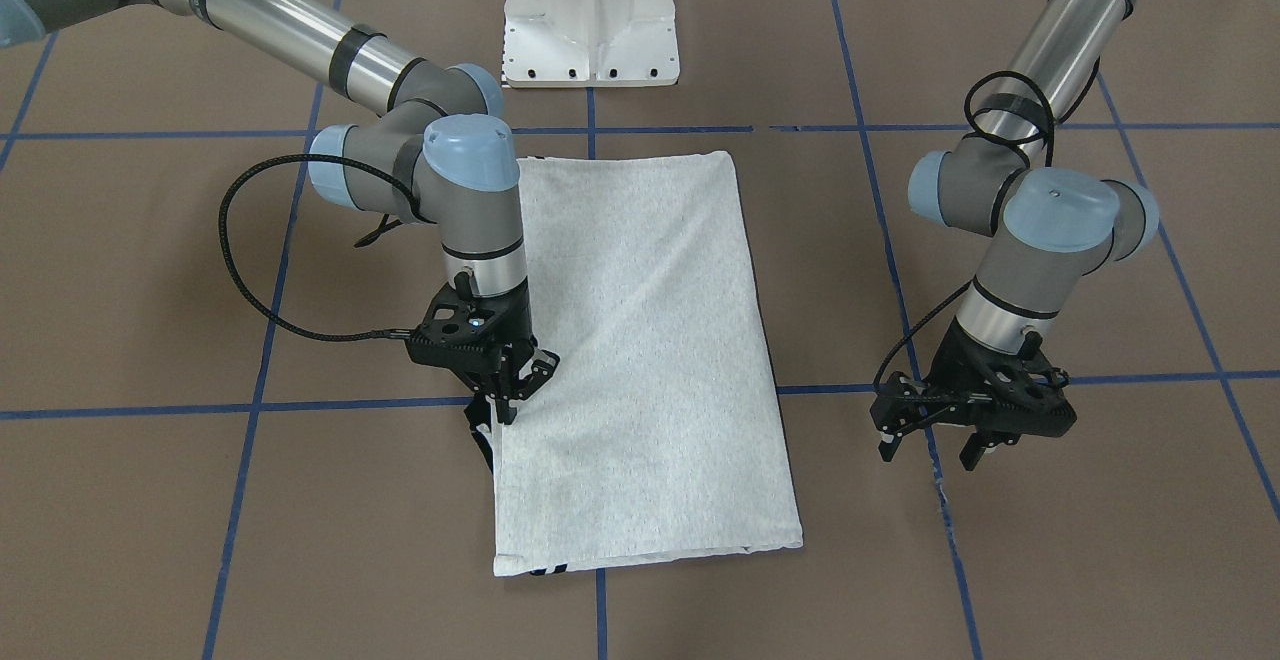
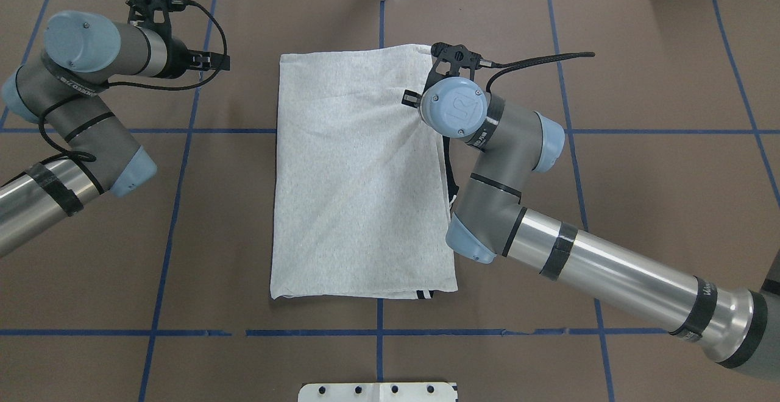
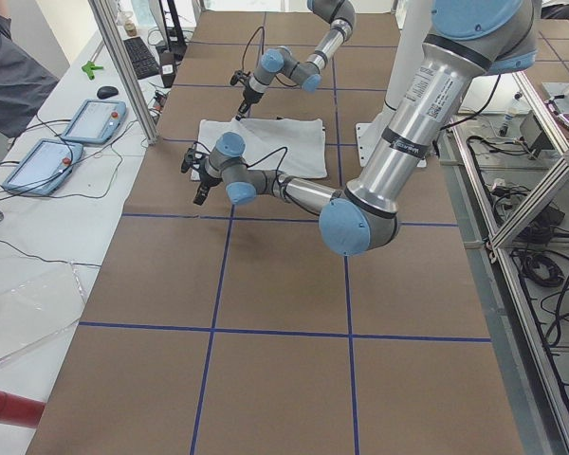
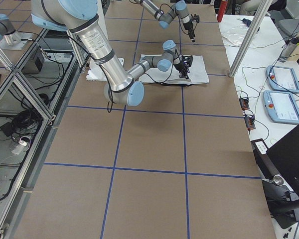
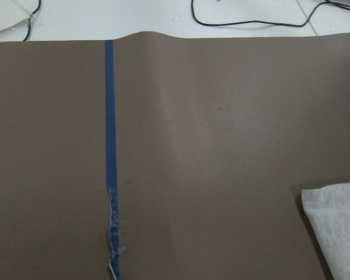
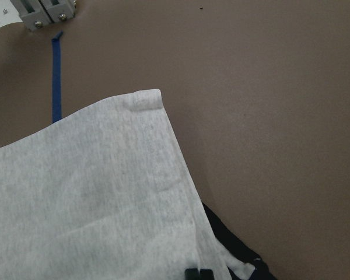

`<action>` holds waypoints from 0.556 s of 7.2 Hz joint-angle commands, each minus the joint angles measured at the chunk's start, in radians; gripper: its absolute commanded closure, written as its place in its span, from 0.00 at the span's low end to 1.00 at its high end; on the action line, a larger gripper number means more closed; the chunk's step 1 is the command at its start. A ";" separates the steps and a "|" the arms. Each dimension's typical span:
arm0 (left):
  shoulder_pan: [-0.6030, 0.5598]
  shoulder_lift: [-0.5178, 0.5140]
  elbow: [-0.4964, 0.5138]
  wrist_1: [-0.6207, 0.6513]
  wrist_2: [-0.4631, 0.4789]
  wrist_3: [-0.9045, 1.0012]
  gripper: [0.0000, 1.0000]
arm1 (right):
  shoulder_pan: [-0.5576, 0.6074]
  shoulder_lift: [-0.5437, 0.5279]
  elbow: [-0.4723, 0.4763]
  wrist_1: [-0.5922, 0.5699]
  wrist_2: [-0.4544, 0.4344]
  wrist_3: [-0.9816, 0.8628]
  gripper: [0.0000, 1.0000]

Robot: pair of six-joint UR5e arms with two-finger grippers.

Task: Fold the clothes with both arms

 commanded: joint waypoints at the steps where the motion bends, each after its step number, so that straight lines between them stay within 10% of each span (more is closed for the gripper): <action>1: 0.000 0.000 -0.001 -0.001 0.000 -0.002 0.00 | 0.002 -0.006 -0.005 -0.002 -0.002 -0.004 0.01; 4: -0.003 0.014 -0.089 0.022 -0.087 -0.001 0.00 | 0.031 -0.038 0.117 -0.013 0.154 -0.053 0.00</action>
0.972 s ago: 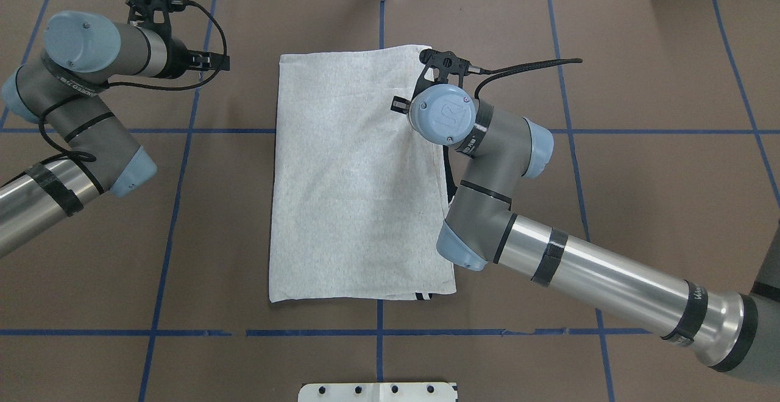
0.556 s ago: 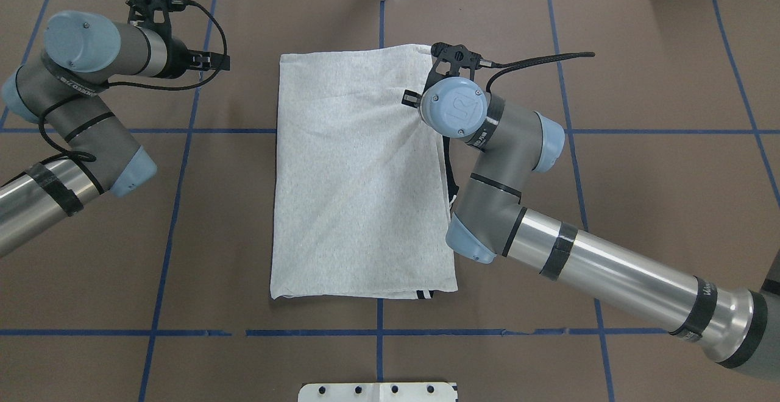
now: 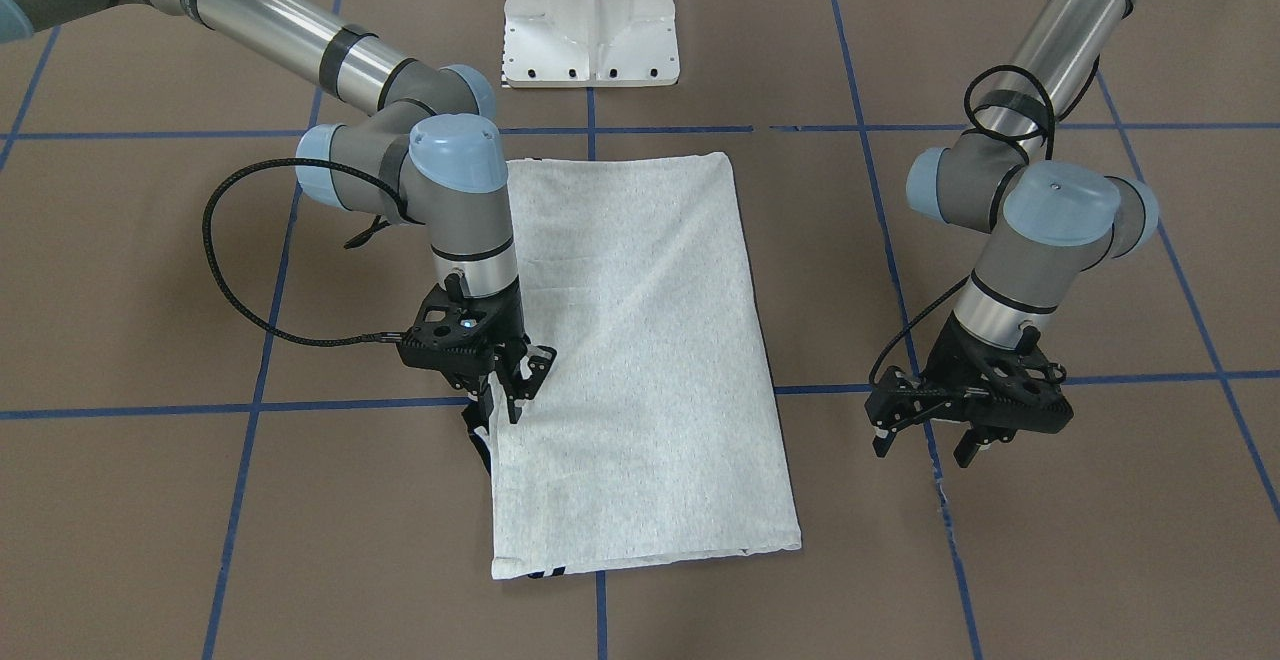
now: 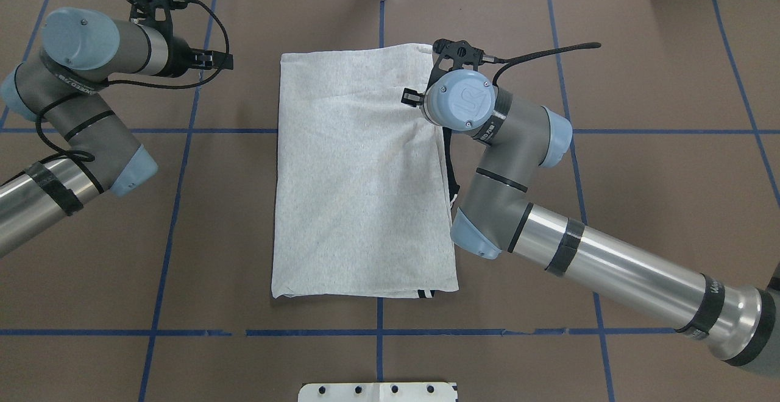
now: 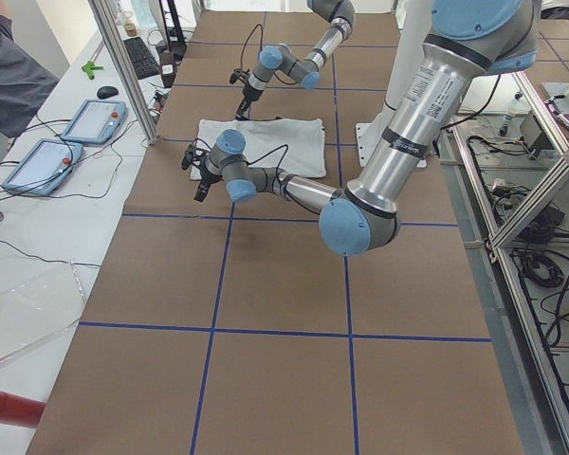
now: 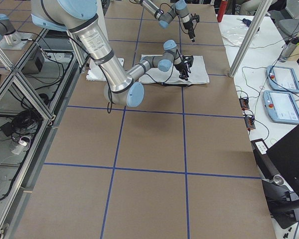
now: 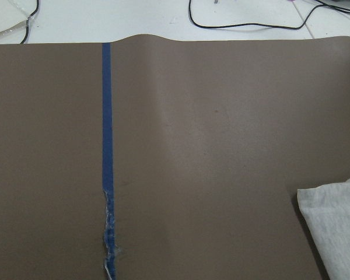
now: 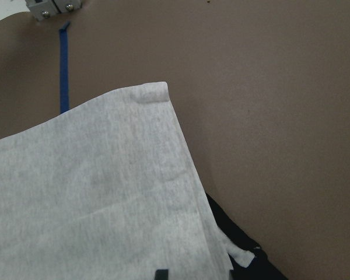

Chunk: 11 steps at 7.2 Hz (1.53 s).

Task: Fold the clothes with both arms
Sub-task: 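Move both grippers to the folded shirt's corners nearest the robot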

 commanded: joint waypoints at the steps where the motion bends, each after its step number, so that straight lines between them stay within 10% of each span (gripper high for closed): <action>1: 0.002 0.091 -0.162 0.014 -0.063 -0.004 0.00 | 0.015 -0.093 0.188 -0.048 0.094 -0.012 0.00; 5: 0.326 0.364 -0.590 0.013 0.011 -0.438 0.00 | -0.169 -0.353 0.648 -0.174 0.031 0.203 0.00; 11: 0.586 0.360 -0.551 0.049 0.208 -0.705 0.15 | -0.268 -0.404 0.701 -0.171 -0.077 0.315 0.00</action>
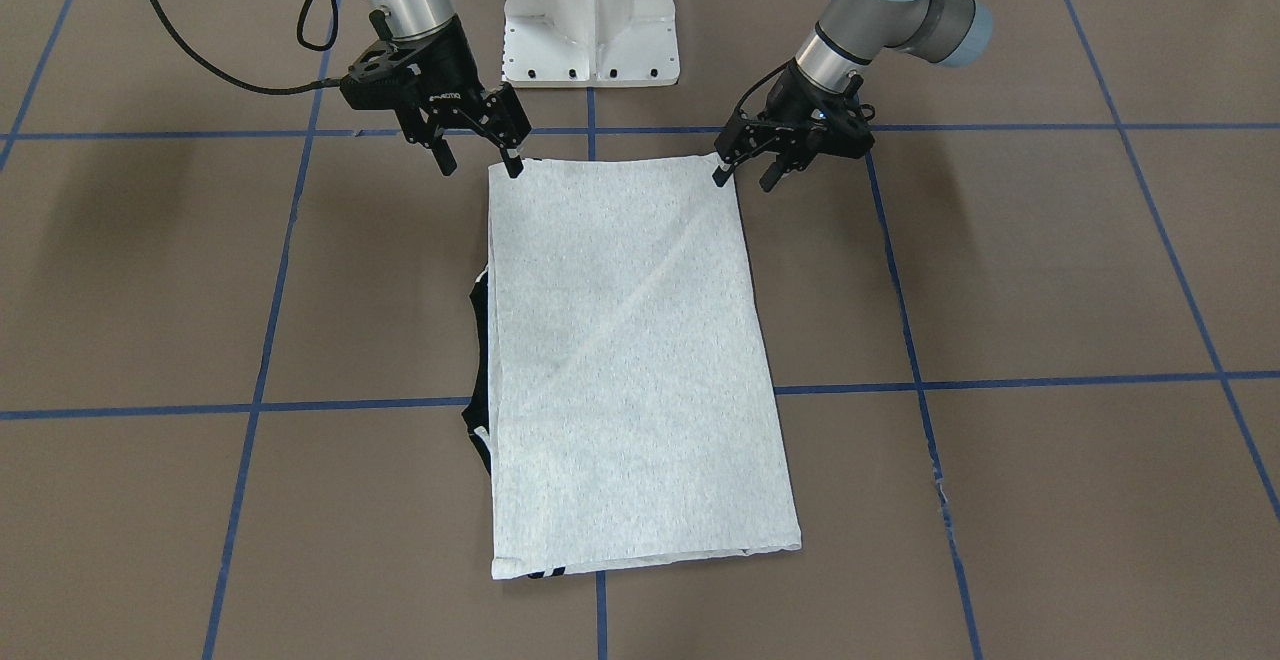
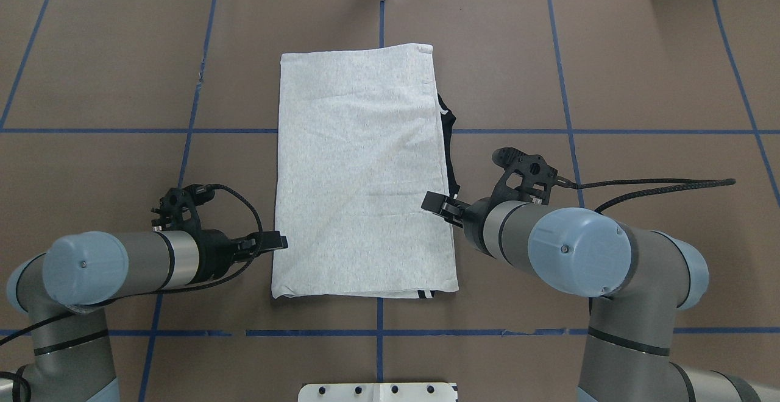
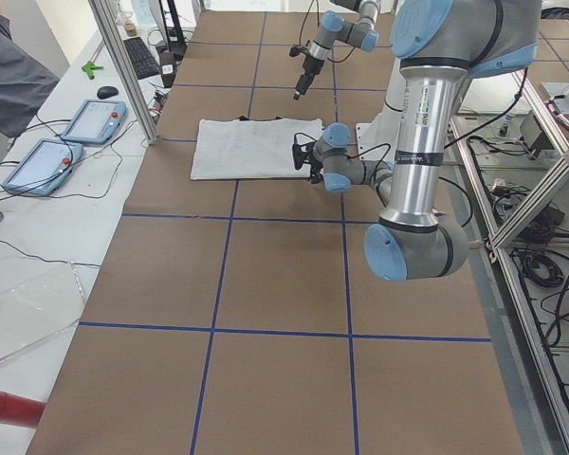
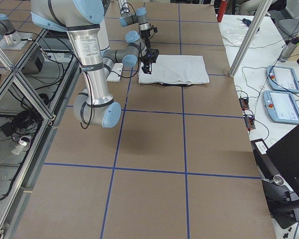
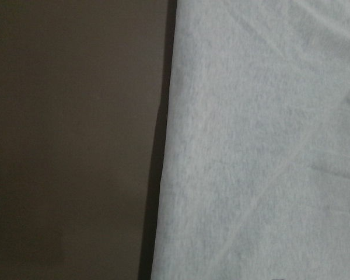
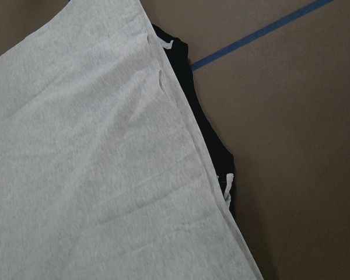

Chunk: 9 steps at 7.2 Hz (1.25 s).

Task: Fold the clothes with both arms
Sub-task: 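Move both grippers to the folded shirt's corners nearest the robot, then pinch the near corners of the folded shirt with both grippers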

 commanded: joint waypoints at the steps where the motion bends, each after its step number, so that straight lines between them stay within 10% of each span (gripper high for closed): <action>1: 0.031 -0.010 0.006 0.009 0.004 -0.007 0.16 | -0.002 -0.001 -0.001 0.000 -0.002 0.001 0.00; 9: 0.074 -0.015 0.009 0.009 0.006 -0.009 0.35 | -0.006 -0.001 -0.003 0.000 -0.004 0.001 0.00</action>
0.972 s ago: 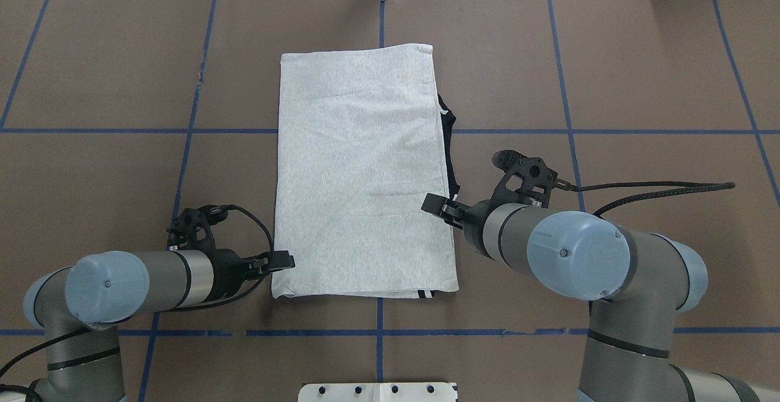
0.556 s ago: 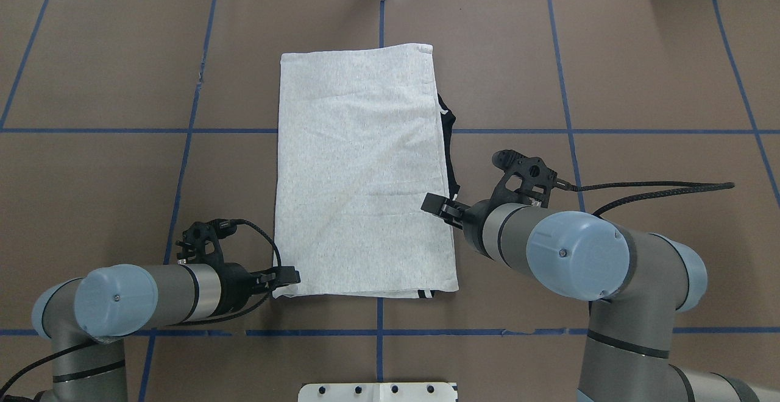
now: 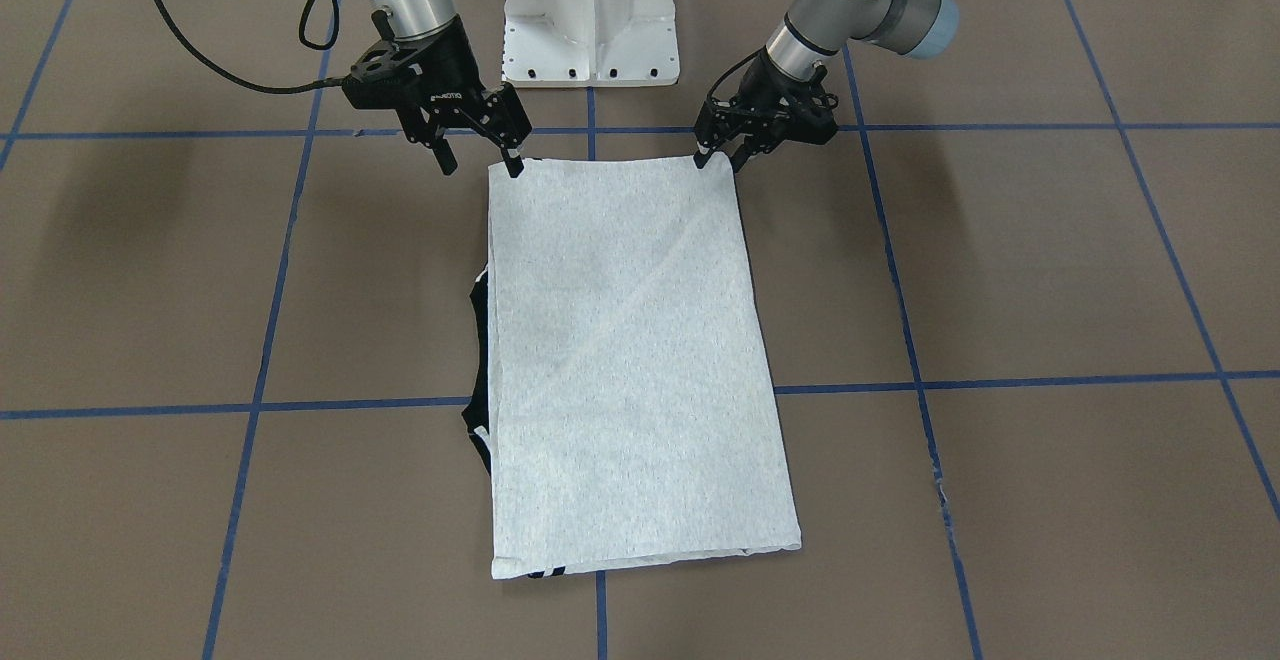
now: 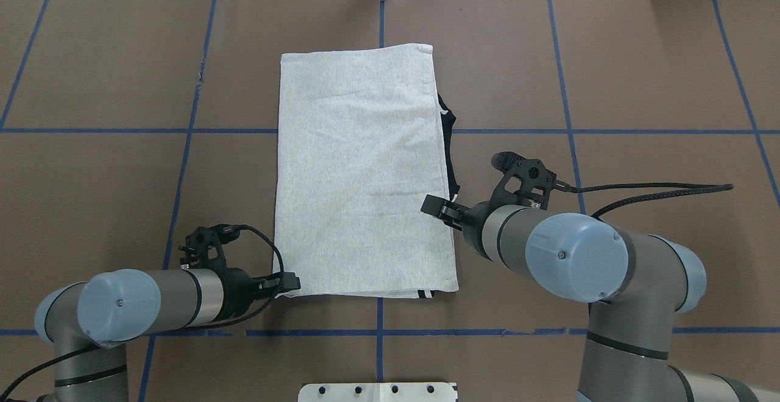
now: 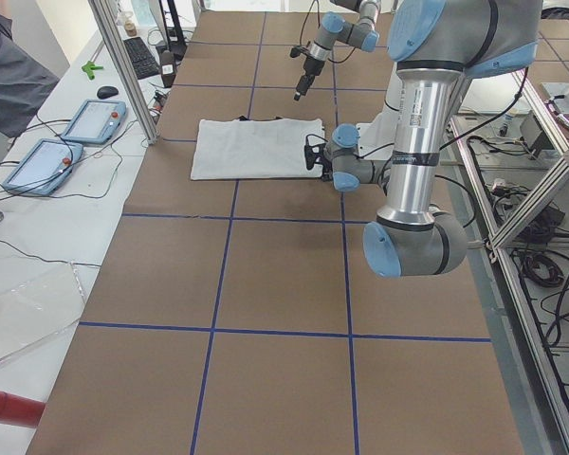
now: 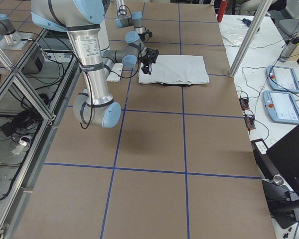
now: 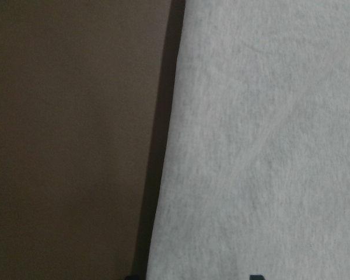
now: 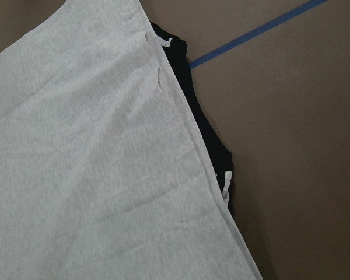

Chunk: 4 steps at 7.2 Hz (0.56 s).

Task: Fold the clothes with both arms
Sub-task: 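Pinch the near corners of the folded shirt with both grippers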

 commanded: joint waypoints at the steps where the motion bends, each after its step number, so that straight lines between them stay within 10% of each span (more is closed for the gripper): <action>1: 0.002 0.000 0.002 -0.001 0.000 0.000 0.36 | -0.004 0.000 0.000 0.000 0.001 0.000 0.00; 4: 0.008 -0.014 0.005 0.005 0.000 0.000 1.00 | -0.013 -0.002 -0.003 0.000 0.000 0.001 0.01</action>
